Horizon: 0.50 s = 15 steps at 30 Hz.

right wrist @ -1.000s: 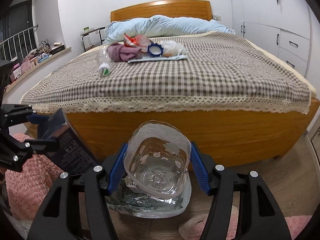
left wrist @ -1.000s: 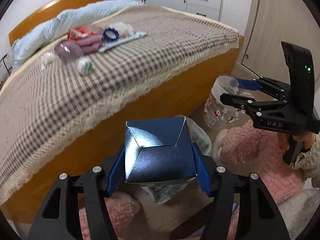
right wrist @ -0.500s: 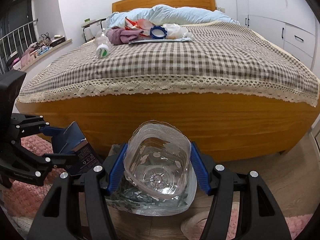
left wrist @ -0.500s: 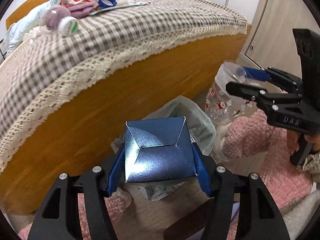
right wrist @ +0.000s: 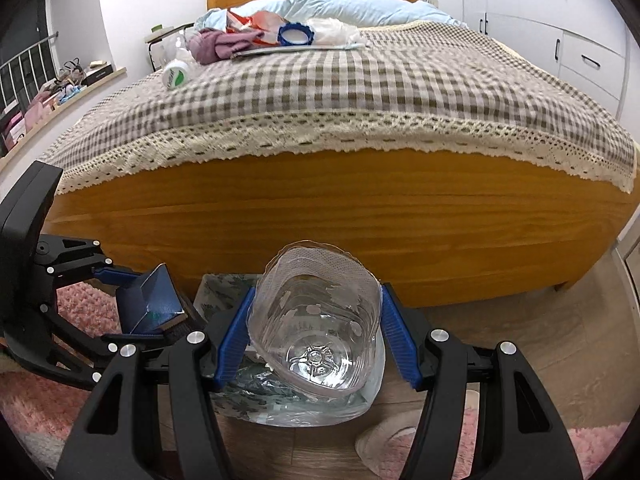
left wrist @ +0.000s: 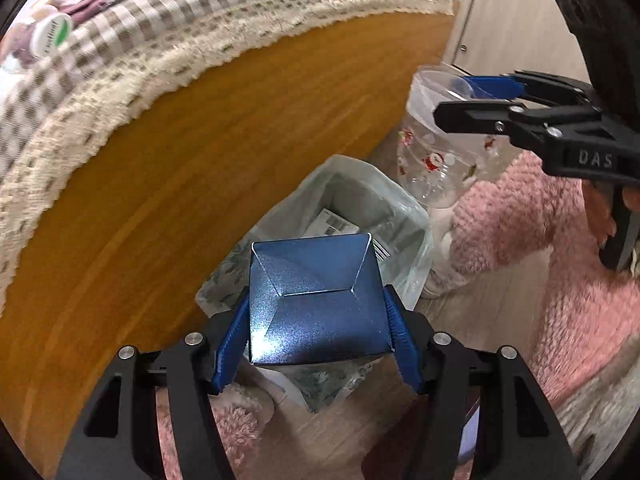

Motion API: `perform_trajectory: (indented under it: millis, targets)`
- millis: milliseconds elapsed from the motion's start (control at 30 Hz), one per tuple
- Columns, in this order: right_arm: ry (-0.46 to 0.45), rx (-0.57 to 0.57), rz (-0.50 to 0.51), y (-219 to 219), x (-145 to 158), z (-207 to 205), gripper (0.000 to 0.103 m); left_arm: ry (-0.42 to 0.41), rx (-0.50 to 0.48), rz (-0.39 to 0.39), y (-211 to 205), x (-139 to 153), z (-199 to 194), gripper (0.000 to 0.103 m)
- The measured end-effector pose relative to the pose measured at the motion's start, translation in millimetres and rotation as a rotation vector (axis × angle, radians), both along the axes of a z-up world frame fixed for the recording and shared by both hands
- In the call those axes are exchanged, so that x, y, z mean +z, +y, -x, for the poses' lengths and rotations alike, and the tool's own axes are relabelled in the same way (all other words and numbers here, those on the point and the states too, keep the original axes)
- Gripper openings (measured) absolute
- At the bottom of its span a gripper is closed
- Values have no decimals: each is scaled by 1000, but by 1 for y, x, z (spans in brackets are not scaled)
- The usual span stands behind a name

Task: Collect trash
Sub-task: 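Lower the blue carton and clear cup into the bin with both tools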

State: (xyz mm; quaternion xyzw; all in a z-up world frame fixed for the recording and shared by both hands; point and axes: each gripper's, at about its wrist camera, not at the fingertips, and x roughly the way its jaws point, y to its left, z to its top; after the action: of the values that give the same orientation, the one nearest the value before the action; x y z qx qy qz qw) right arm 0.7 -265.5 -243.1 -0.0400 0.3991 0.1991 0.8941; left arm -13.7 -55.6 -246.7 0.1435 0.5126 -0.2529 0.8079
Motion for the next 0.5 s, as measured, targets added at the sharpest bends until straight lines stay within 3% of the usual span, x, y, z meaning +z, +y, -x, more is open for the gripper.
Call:
perform_trajectory:
  millis: [500]
  targets:
    - [54,-7,27,2,-26,-16,60,46,-141,-67,-8,-49,-21,60]
